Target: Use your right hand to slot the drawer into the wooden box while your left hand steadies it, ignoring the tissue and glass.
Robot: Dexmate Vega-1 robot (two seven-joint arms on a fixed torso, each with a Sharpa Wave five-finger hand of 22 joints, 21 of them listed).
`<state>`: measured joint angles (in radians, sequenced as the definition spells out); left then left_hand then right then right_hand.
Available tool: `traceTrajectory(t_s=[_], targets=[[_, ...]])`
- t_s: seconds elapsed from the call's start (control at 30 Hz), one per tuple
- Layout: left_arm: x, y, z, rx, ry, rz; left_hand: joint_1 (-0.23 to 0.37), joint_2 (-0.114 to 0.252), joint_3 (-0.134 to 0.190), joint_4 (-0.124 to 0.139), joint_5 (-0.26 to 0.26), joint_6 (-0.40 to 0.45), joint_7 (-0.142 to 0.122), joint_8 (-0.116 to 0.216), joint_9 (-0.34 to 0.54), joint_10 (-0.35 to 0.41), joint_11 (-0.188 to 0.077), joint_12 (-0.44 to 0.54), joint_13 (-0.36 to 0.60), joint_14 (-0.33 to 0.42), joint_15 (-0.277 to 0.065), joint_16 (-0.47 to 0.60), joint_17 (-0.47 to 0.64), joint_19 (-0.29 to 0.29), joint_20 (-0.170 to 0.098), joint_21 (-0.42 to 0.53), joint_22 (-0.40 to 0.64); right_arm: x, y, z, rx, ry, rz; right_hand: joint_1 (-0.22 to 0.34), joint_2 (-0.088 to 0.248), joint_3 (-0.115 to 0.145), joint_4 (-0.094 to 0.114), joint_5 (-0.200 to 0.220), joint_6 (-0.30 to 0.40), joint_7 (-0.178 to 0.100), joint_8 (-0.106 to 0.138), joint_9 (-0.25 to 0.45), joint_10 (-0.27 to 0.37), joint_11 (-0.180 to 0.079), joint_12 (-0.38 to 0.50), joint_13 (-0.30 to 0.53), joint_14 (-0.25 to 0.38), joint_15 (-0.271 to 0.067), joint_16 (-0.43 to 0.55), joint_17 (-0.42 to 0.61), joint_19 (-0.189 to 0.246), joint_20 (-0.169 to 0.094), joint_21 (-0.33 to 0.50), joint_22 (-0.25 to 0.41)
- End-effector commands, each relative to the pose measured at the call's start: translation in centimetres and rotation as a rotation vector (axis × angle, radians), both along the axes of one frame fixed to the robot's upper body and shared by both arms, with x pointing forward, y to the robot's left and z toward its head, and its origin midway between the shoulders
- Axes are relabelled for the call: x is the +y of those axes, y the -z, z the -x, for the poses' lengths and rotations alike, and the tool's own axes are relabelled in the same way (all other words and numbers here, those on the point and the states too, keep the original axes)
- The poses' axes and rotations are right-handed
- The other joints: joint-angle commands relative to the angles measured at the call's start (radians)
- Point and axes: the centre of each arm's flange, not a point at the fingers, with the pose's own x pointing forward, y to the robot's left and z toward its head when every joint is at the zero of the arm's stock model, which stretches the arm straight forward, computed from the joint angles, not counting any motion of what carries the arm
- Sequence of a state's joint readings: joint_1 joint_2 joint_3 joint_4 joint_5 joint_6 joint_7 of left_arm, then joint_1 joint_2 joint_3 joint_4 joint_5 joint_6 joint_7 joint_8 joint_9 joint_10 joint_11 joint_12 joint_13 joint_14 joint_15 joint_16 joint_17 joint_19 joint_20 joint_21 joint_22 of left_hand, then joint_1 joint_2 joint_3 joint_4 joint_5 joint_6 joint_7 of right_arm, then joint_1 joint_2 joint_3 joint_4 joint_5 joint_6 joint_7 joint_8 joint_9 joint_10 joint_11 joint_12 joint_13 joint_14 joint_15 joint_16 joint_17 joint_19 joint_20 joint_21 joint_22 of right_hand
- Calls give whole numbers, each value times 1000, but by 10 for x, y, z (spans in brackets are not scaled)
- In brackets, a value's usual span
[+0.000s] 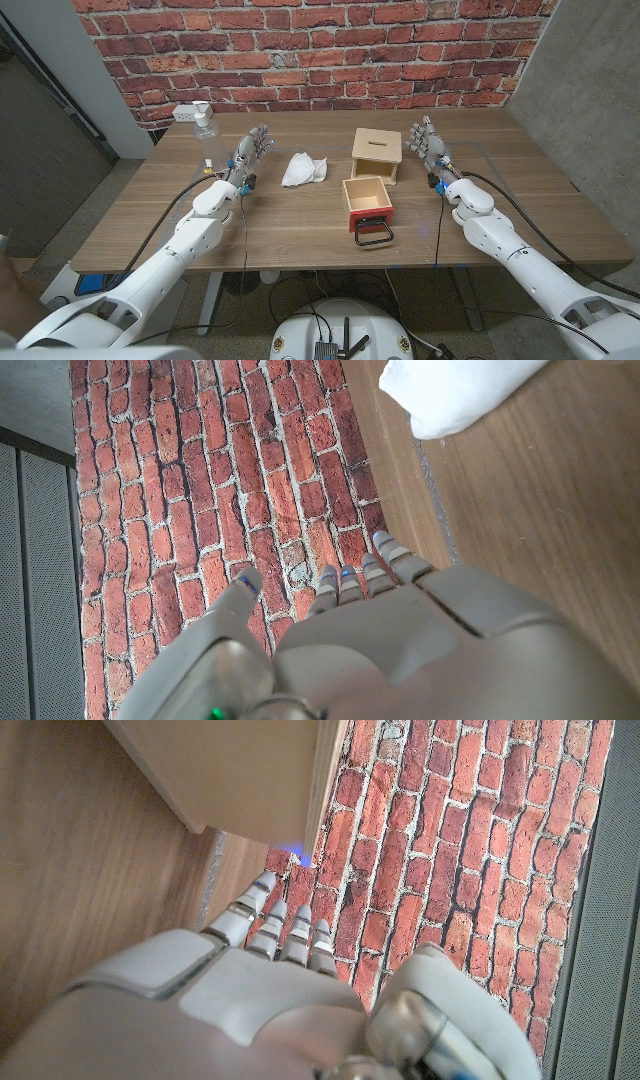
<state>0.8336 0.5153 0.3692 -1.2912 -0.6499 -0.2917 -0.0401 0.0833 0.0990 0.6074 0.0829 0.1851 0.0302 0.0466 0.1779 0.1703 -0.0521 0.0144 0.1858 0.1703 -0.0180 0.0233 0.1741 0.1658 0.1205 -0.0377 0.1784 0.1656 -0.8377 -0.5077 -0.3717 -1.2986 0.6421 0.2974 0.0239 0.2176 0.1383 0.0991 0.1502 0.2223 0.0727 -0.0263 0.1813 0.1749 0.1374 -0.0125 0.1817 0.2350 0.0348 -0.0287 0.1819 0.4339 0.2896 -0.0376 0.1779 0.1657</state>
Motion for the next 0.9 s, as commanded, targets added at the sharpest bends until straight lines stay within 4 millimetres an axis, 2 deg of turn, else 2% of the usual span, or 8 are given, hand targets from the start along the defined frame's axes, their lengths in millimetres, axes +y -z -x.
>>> traceTrajectory(t_s=[0.03,0.43,0.9], targets=[[4,1,4,-7,2,7,5,68,9,-1,5,-1,5,5,3,-12,-1,6,4,-12,-3,4,1,7,-39,7,2,-5,2,12,-20,29,-5,5,1,2,4,5,15,1,6,4,10,3,7,1,6,-8,7,-2,8,-2,4,1],[-1,2,12,-12,-22,22,4,65,13,-6,4,-1,3,4,3,-10,-2,5,3,-12,-3,3,1,6,-39,7,2,-10,0,16,-26,27,4,3,2,5,-2,7,18,1,7,3,12,0,8,-6,7,-9,8,-11,7,-5,5,1],[0,0,14,-4,-32,9,4,64,20,-13,3,0,3,4,3,-8,-5,5,3,-12,-4,1,1,-5,-45,4,2,-14,3,30,-42,46,31,4,1,9,-8,9,20,-3,7,3,17,0,10,-13,13,-10,10,-20,9,-6,7,1]])
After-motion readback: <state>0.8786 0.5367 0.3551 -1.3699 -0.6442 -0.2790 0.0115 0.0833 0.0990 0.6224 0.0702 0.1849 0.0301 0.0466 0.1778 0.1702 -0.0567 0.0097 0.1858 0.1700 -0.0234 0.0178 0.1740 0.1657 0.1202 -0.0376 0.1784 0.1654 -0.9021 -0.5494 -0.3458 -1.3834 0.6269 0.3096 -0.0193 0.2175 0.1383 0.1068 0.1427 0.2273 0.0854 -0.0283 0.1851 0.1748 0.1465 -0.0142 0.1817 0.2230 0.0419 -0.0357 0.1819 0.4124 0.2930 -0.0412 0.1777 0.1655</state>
